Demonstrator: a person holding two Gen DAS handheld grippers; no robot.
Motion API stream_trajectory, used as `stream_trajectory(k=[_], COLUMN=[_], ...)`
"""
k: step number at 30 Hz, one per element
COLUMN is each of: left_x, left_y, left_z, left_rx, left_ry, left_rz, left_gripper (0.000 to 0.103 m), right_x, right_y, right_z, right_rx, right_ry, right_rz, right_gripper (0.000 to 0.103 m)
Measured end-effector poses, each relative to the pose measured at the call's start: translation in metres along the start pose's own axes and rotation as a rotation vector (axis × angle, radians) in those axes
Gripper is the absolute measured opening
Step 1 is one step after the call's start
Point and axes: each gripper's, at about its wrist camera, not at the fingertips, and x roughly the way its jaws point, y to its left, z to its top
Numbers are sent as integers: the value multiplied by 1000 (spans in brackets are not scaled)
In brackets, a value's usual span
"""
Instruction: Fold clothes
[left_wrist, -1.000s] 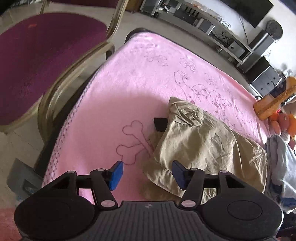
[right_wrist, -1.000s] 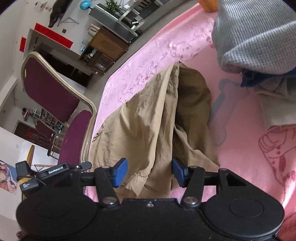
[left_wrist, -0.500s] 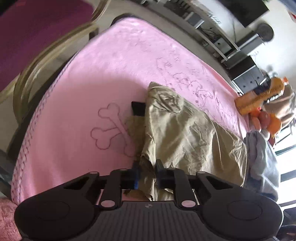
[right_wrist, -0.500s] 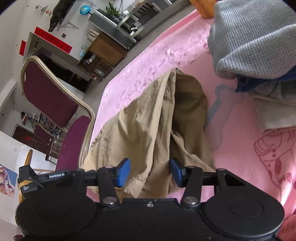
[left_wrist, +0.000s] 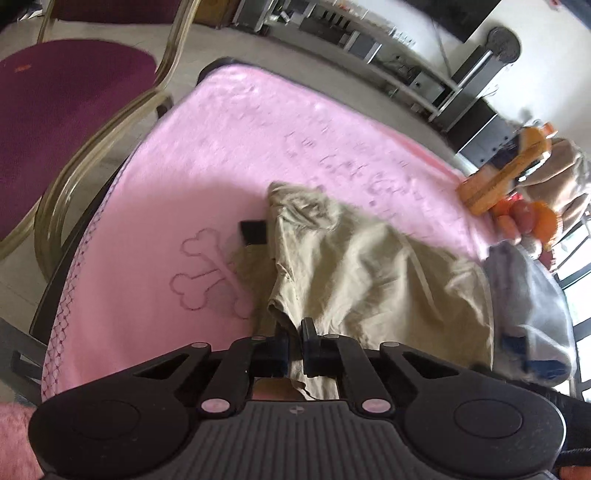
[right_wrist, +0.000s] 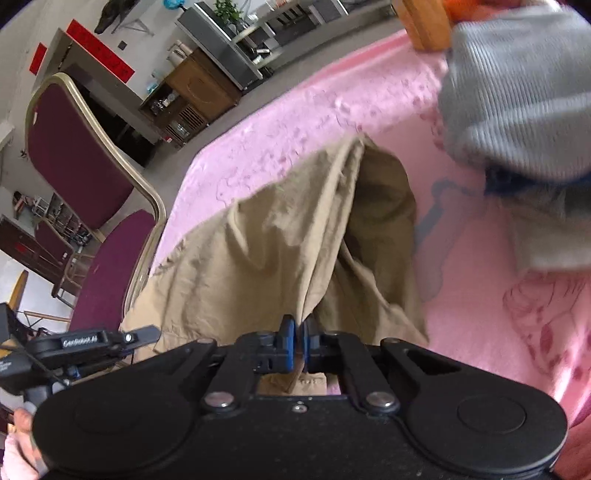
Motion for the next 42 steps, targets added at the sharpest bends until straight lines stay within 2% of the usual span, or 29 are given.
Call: stream_trajectory(k=[4, 7, 9, 12, 13, 15, 16, 17, 20, 22, 26, 29, 32, 33, 34, 37, 40, 42], left_x=[-23, -23, -10, 25, 37, 41, 38, 35, 22, 8, -23, -30, -13, -7, 1, 23, 51, 70], left_y=[-33, -53, -56, -41, -34, -26, -28, -29, -35, -36, -33, -38, -47, -48, -47, -32, -15, -3], left_z=[0, -9, -19, -32, -36, -36, -34, -33, -41, -46, -46, -25, 4, 15, 29, 64, 94, 105], left_rx=[20, 75, 112, 110, 104, 87, 96, 106, 195, 227, 257, 282, 318, 315, 296, 193, 86, 20], left_ry=[-54, -79, -62, 29, 62, 84, 78, 72, 70, 68, -27, -142, -173, -165, -156, -98, -20, 15], left_rz=[-46, -25, 22, 106, 134, 130, 135, 141, 190, 196, 169, 203, 248, 252, 233, 178, 135, 120], left_gripper=[5, 5, 5, 8, 11, 13, 13, 14, 22, 22, 22, 22, 23, 25, 35, 44, 43, 38], right_x=[-32, -43, -35, 0, 11, 23, 21, 18, 10, 4, -7, -15, -14, -9, -4, 10, 27, 35], right_y=[18, 23, 15, -15, -26, -39, -39, -39, -39, -39, -39, -39, -38, -38, -38, -41, -44, -47], right_z=[37, 59, 59, 38, 29, 17, 17, 19, 22, 25, 30, 34, 44, 51, 59, 78, 95, 100], right_rx=[-83, -159, -182, -144, -115, -53, -45, -43, -38, -34, -27, -21, -11, 2, 18, 62, 92, 97], right_ry=[-90, -109, -88, 20, 58, 104, 91, 72, 14, -25, -103, -161, -193, -194, -193, -188, -181, -177], right_rz=[-22, -53, -75, -117, -117, -142, -145, -144, -139, -135, -128, -123, -113, -106, -97, -81, -89, -94], right_gripper=[4, 4, 4, 5, 5, 8, 8, 13, 32, 34, 38, 37, 36, 36, 36, 36, 36, 36])
